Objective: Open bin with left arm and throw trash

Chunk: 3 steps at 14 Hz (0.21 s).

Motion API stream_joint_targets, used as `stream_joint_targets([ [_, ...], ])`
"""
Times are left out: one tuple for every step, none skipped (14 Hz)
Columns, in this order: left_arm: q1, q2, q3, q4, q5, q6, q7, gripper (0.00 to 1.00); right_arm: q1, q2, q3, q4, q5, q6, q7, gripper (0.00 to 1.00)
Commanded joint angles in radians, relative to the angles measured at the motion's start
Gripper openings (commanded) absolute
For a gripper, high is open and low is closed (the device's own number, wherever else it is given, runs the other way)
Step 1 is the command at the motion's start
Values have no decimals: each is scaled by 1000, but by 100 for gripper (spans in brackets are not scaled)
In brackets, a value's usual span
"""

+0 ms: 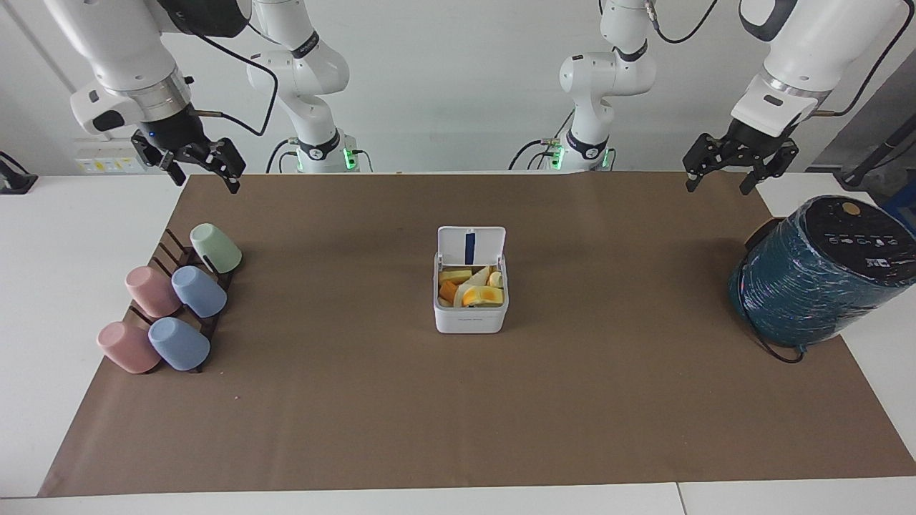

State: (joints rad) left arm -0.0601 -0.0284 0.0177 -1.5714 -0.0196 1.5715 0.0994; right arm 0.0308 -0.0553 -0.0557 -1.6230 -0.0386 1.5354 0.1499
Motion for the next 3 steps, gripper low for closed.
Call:
stream_joint_targets([
  [-1,-22,5,-18,-14,-8,-6,100,-26,0,20,3,13,8,-7,100],
  [-1,-22,5,-18,-14,-8,-6,100,-25,-3,20,0,14,6,-7,100],
  [-1,-22,5,-19,-14,-10,-6,100,-25,-4,20,-1,14,3,-9,100],
])
